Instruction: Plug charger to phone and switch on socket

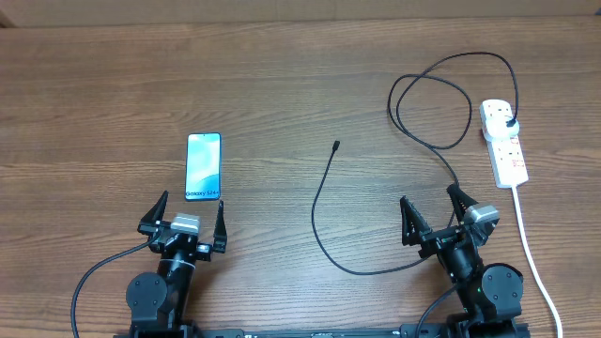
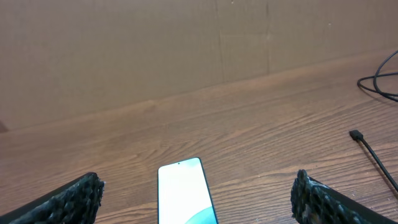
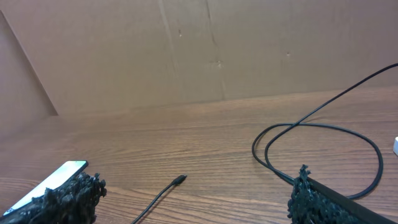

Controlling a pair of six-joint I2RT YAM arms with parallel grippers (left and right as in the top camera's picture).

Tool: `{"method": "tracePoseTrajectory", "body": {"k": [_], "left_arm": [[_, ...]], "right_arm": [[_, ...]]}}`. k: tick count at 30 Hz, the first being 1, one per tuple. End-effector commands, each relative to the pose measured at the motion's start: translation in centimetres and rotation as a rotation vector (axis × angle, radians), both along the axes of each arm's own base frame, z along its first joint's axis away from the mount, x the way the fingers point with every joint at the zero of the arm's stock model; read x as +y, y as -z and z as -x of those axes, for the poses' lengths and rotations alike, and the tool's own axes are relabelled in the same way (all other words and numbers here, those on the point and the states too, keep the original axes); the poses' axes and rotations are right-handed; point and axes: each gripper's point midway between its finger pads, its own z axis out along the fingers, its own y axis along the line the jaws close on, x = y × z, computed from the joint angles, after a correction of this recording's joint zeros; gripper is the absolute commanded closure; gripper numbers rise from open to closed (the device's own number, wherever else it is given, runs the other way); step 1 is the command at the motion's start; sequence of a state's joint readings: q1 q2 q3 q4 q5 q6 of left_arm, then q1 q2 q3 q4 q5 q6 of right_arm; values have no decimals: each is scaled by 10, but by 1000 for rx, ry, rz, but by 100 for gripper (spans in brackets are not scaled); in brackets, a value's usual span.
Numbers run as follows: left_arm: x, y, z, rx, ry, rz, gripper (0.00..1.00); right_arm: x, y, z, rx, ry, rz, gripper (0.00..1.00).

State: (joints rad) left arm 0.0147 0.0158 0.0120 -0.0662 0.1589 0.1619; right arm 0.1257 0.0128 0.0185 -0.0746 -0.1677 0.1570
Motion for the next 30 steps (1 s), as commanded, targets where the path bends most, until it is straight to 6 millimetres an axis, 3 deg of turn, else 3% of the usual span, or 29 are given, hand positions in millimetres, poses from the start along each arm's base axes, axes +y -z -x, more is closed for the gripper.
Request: {"method": "tracePoseTrajectory", "body": {"k": [1,17,30], "left_arm": [[1,0,0,-9,-7,-18,1],[4,-2,0,-16,-21,-14,0],[4,1,0,19,-37,147,0]], "right_arm": [[-2,2,-1,-5,13,1,0],[-2,2,-1,-5,13,1,0],[-2,2,-1,-5,13,1,0]]}}
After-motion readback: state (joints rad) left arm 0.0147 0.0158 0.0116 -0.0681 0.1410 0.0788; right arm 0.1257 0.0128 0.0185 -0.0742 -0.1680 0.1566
